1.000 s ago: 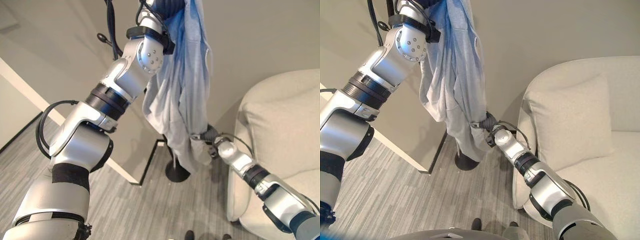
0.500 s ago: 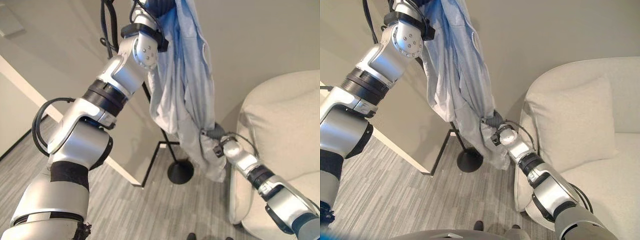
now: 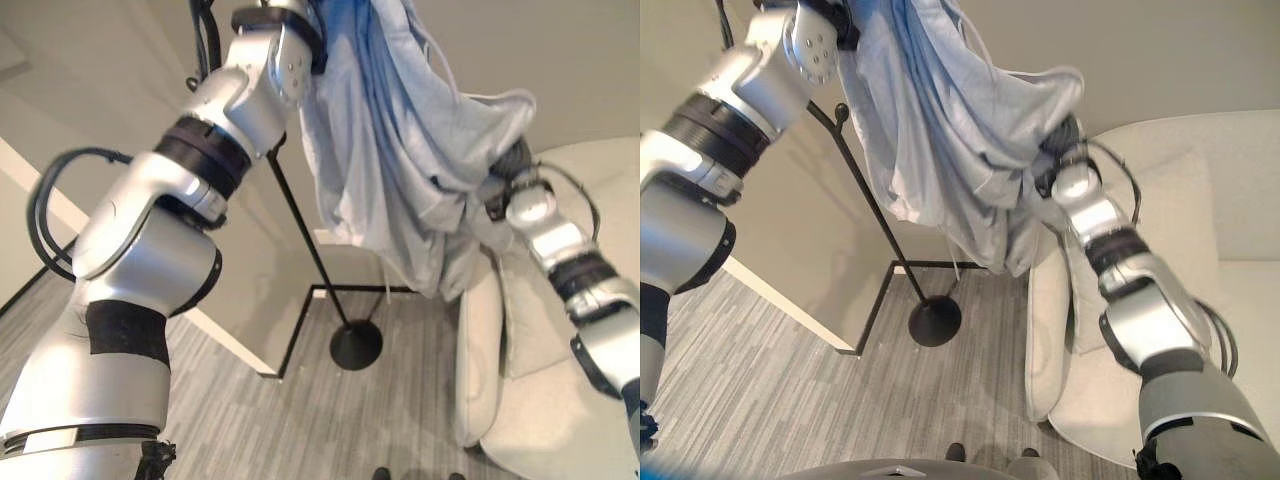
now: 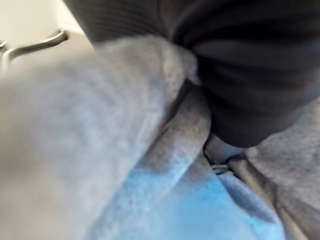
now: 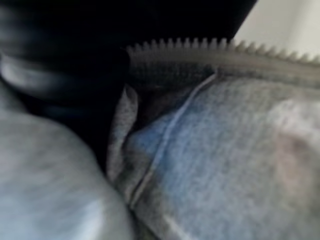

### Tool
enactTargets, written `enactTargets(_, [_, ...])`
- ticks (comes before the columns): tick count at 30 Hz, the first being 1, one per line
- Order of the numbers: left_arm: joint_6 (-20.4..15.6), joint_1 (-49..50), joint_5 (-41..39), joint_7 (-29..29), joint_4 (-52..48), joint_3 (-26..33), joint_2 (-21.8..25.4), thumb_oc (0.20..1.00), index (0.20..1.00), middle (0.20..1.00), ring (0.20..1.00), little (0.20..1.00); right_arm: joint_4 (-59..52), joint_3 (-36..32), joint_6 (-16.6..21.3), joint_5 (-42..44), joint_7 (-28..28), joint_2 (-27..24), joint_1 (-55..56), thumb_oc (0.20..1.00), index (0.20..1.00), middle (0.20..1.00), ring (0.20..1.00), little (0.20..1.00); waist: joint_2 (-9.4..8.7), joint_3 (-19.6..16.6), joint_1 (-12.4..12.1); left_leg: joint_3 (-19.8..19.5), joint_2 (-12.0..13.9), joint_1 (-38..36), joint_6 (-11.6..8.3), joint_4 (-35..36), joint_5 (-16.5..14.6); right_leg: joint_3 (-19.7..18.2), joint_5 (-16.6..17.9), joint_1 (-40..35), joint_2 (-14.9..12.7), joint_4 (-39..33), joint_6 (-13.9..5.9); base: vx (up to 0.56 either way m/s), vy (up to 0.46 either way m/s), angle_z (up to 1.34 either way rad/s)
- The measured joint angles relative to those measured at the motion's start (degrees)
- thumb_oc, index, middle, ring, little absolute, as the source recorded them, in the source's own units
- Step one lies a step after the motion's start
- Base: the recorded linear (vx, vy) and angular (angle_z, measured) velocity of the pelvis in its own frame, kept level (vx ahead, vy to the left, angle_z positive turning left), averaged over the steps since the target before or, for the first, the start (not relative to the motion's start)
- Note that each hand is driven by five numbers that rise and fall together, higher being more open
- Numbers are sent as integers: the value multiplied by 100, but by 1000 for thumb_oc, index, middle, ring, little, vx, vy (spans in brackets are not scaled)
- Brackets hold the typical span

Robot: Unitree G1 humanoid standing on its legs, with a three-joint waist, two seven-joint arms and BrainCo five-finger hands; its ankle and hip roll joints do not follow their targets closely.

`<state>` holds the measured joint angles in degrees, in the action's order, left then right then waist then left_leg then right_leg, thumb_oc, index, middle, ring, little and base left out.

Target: Hang the clothes on the sofa on the clothes rack.

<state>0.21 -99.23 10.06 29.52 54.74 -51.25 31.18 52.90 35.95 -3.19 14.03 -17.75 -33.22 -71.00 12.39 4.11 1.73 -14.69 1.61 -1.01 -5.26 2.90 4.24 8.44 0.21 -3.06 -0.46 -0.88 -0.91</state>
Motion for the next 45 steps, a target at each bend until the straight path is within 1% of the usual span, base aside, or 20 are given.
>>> enactTargets(2, [-7, -169, -23, 8, 1, -16, 78, 200, 200, 200, 200, 200, 207, 132, 19, 7, 13, 27, -375, 200, 200, 200, 200, 200, -56, -25, -41, 11, 2, -2, -2, -9, -2, -32, -5, 2, 2, -3, -6, 32, 2, -6])
enactTargets(4, [-10, -235, -30, 18, -42, -34, 110, 200, 200, 200, 200, 200, 283, 182, 19, 10, 43, 43, -448, 200, 200, 200, 200, 200, -202, -102, -82, 9, 16, -1, -3, -6, -2, -39, -25, 2, 20, -8, 1, 19, -2, -2])
enactTargets(6, [-8, -245, -28, 11, -1, -199, 164, 200, 200, 200, 200, 200, 611, 332, -3, 74, 105, 94, -632, 200, 200, 200, 200, 200, -282, -143, -87, 3, 20, 17, -3, -2, -3, -38, -23, 23, 28, -11, 6, 15, -6, 0])
enactTargets(11, [-18, -353, -61, -22, 208, -516, 461, 200, 200, 200, 200, 200, 1122, 640, -11, 238, 188, 131, -1035, 200, 200, 200, 200, 200, -313, -184, -207, -22, 39, 230, -3, -8, -3, -5, 22, 230, 49, 13, 17, 5, -1, 2])
enactTargets(13, [-12, -416, -99, -43, 235, -545, 634, 200, 200, 200, 200, 200, 1115, 702, -7, 268, 191, 170, -1058, 200, 200, 200, 200, 200, -353, -200, -270, -39, 50, 295, -2, -12, -2, 32, 25, 288, 55, 27, 20, 24, 7, 7])
enactTargets(14, [-30, -442, -97, -49, 225, -694, 798, 200, 200, 200, 200, 200, 1127, 790, -6, 309, 207, 211, -1062, 200, 200, 200, 200, 200, -364, -205, -324, -41, 52, 295, -2, -12, -2, 32, 24, 288, 56, 27, 20, 0, 0, 0])
enactTargets(18, [-41, -475, -100, -61, 270, -752, 1028, 200, 200, 200, 200, 200, 1407, 873, 11, 499, 266, 334, -1094, 200, 200, 200, 200, 200, -393, -218, -459, -157, 45, 336, -3, -12, -2, 115, 6, 293, 55, 32, 16, 26, 2, 11])
enactTargets(21, [-86, -499, -173, -67, 435, -799, 1096, 200, 200, 200, 200, 200, 1805, 864, 11, 634, 352, 375, -1179, 200, 200, 200, 200, 200, -483, -261, -635, -187, 23, 413, -4, -34, -1, 171, -1, 357, 50, 48, 27, 30, -1, 10])
enactTargets(26, [-100, -494, -310, -102, 650, -821, 1175, 200, 200, 200, 200, 200, 2010, 901, 11, 674, 399, 323, -1475, 200, 200, 200, 200, 200, -595, -292, -779, -365, -2, 503, -3, -54, 0, 350, -51, 382, 25, 111, 49, 31, -1, 19])
enactTargets(31, [-100, -412, -312, -121, 689, -810, 1170, 200, 200, 200, 200, 200, 2193, 917, 14, 671, 410, 288, -1619, 200, 200, 200, 200, 200, -815, -384, -870, -556, -11, 570, -9, -56, -2, 516, -110, 384, 47, 108, 62, 43, -17, 19])
enactTargets(35, [-95, -332, -321, -137, 816, -808, 1180, 200, 200, 200, 200, 200, 2238, 948, 15, 671, 412, 299, -1761, 200, 200, 200, 200, 200, -925, -351, -1062, -629, -27, 610, -34, -152, -19, 515, -218, 434, 46, 207, 27, -2, -9, 2])
enactTargets(36, [-96, -321, -322, -147, 885, -808, 1172, 200, 200, 200, 200, 200, 2253, 948, 18, 671, 412, 293, -1821, 200, 200, 200, 200, 200, -970, -353, -1126, -641, -64, 735, -73, -297, -48, 498, -316, 591, -11, 417, 38, 43, 63, -2])
enactTargets(38, [-97, -283, -331, -168, 912, -791, 1175, 200, 200, 200, 200, 200, 2294, 940, 25, 671, 414, 265, -1863, 200, 200, 200, 200, 200, -993, -350, -1160, -652, -101, 802, -92, -328, -63, 530, -364, 671, -23, 530, 40, 88, 77, 19])
enactTargets(39, [-117, -30, -503, -232, 865, -697, 1077, 200, 200, 200, 200, 200, 2454, 935, 32, 668, 402, 52, -1885, 200, 200, 200, 200, 200, -1015, -350, -1231, -792, -155, 890, -122, -329, -86, 695, -578, 886, -125, 933, 40, 97, 39, 34])
enactTargets(40, [-128, 35, -514, -251, 873, -696, 1090, 200, 200, 200, 200, 200, 2478, 934, 58, 669, 392, 16, -1908, 200, 200, 200, 200, 200, -1080, -319, -1339, -780, -246, 1071, -279, -598, -121, 612, -693, 1007, -185, 1079, 119, 71, 11, 38])
enactTargets(41, [-149, 44, -525, -269, 837, -702, 1080, 200, 200, 200, 200, 200, 2509, 911, 85, 671, 365, -74, -1937, 200, 200, 200, 200, 200, -1240, -207, -1365, -783, -561, 1598, -596, -1291, -331, 419, -707, 1146, -260, 1116, 159, 134, 72, 0])
enactTargets(42, [-165, 34, -529, -285, 791, -706, 1084, 200, 200, 200, 200, 200, 2530, 845, 90, 670, 338, -155, -1952, 200, 200, 200, 200, 200, -1374, -75, -1500, -805, -909, 1902, -727, -1217, -436, 137, -653, 1203, -350, 1070, 221, 232, 148, 2])
enactTargets(43, [-168, 34, -531, -307, 791, -704, 1067, 200, 200, 200, 200, 200, 2517, 696, 80, 671, 335, -199, -1955, 200, 200, 200, 200, 200, -1394, -5, -1527, -828, -1049, 1969, -531, -877, -295, 27, -607, 1177, -344, 980, 197, 321, 190, -42])
enactTargets(44, [-220, 58, -530, -359, 667, -670, 1218, 200, 200, 200, 200, 200, 2477, 557, 67, 671, 361, -165, -1922, 200, 200, 200, 200, 200, -1298, -32, -1663, -877, -1028, 2029, -266, -628, -116, -177, -503, 1073, -170, 803, 89, 304, 185, -70])
enactTargets(45, [-221, 54, -531, -352, 611, -621, 1295, 200, 200, 200, 200, 200, 2475, 476, 52, 673, 370, -114, -1918, 200, 200, 200, 200, 200, -1263, -47, -1742, -878, -942, 1950, -279, -607, -158, -219, -502, 1006, -79, 774, 93, 295, 162, -104])
